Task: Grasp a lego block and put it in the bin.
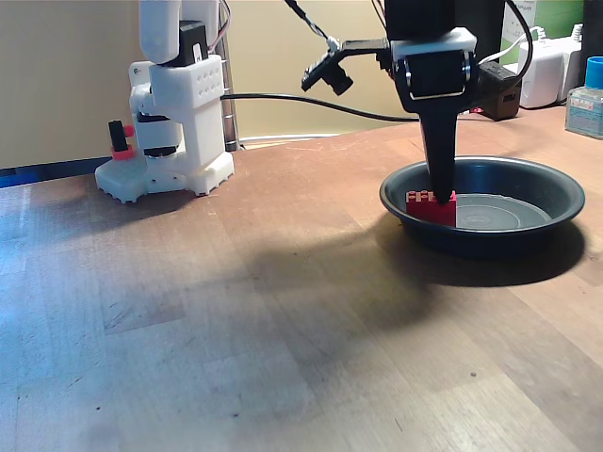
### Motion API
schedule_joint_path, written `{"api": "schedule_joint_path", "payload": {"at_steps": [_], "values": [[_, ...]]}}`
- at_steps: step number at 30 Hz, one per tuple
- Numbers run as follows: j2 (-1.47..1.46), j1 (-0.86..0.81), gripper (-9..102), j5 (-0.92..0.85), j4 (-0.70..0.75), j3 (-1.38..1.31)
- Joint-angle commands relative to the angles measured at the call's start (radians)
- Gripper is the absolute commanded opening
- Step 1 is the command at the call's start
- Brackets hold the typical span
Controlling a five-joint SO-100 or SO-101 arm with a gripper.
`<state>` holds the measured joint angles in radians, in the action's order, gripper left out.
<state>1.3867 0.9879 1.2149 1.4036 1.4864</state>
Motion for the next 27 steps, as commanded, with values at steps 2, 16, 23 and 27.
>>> {"api": "schedule_joint_path", "payload": {"at_steps": [2, 16, 23, 27], "values": [[0.081, 0.0, 16, -0.008, 0.028, -0.048], [0.179, -0.087, 15, -0.155, 0.224, -0.118], [0.324, -0.218, 15, -0.434, 0.313, -0.104], [0.407, -0.325, 15, -0.62, 0.339, -0.066]]}}
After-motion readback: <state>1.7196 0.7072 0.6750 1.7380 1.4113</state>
